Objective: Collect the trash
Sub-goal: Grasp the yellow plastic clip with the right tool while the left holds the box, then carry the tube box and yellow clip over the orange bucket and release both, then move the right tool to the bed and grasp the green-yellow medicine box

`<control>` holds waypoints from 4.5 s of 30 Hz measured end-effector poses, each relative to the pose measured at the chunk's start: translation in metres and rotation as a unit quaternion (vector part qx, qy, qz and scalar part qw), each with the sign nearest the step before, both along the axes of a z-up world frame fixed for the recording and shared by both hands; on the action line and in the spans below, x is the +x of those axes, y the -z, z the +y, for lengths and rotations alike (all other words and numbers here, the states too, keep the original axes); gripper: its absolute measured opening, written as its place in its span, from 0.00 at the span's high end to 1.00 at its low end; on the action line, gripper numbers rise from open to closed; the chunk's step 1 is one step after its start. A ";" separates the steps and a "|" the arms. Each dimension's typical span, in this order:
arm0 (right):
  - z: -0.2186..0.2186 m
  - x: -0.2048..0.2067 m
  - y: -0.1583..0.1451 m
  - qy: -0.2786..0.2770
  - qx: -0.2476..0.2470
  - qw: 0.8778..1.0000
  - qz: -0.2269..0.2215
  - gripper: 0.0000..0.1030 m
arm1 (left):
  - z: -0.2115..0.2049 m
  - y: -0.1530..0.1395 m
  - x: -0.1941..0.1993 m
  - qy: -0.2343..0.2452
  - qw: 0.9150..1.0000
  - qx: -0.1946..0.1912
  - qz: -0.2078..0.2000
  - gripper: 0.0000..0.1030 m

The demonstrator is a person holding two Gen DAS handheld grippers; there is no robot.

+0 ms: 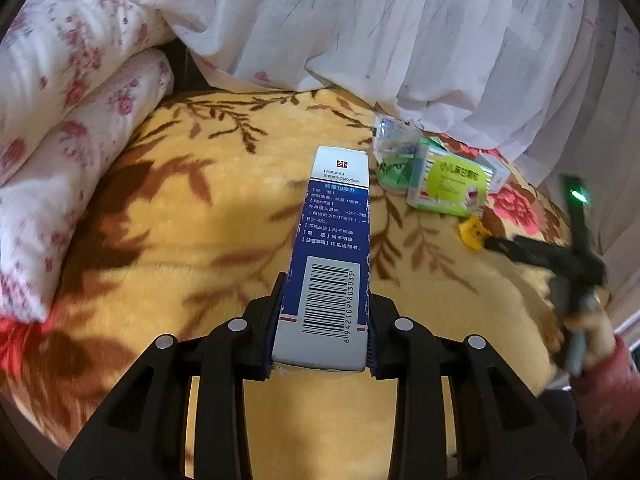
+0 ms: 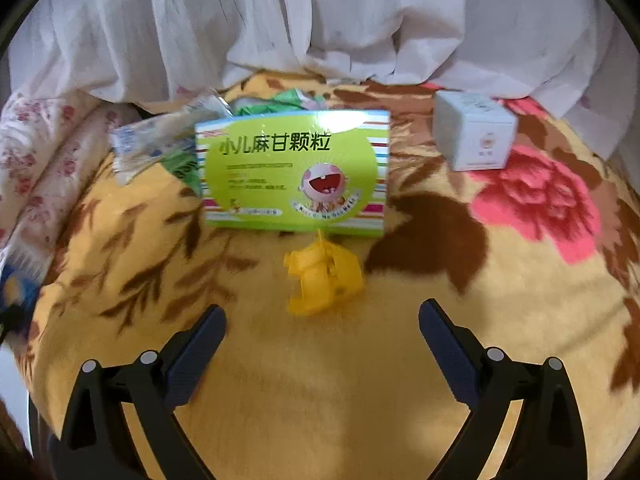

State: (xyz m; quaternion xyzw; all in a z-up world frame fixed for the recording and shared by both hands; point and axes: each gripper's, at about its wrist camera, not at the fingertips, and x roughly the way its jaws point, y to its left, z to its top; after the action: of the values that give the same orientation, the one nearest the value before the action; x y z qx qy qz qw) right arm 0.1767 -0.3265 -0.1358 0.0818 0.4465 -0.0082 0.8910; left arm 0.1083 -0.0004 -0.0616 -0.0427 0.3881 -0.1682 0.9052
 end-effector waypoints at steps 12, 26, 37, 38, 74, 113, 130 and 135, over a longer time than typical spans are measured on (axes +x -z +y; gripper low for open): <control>0.008 0.045 0.025 0.022 -0.023 0.998 0.052 0.52 | 0.000 0.000 -0.030 0.015 1.000 -0.017 0.008 0.70; 0.021 -0.044 -0.014 -0.007 0.010 1.000 0.001 0.52 | -0.009 -0.011 -0.061 0.037 0.999 -0.030 0.007 0.70; 0.070 -0.156 -0.055 -0.070 0.026 0.996 -0.054 0.52 | -0.017 -0.009 -0.109 0.052 0.998 -0.025 0.004 0.70; 0.074 -0.167 -0.058 -0.074 0.025 0.995 -0.059 0.52 | -0.017 -0.009 -0.115 0.053 0.998 -0.025 0.003 0.70; 0.146 -0.272 0.072 -0.186 -0.021 0.977 0.103 0.51 | -0.039 0.163 -0.198 0.132 0.955 0.090 0.251 0.70; 0.137 -0.236 0.101 -0.179 -0.006 0.972 0.154 0.22 | -0.034 0.183 -0.161 0.078 0.942 0.132 0.298 0.31; 0.068 -0.138 -0.068 -0.209 -0.064 0.966 -0.139 0.10 | -0.008 0.041 -0.120 0.034 0.992 0.044 0.111 0.15; 0.045 -0.059 -0.075 -0.240 -0.139 0.949 -0.150 0.08 | 0.006 0.042 -0.100 0.013 0.992 0.035 0.118 0.15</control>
State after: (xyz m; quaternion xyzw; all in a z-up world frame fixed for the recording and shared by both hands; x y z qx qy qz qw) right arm 0.1178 -0.2816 -0.0613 -0.1517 0.3081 0.1563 0.9261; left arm 0.0079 0.0058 -0.1036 -0.0260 0.4981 -0.1598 0.8519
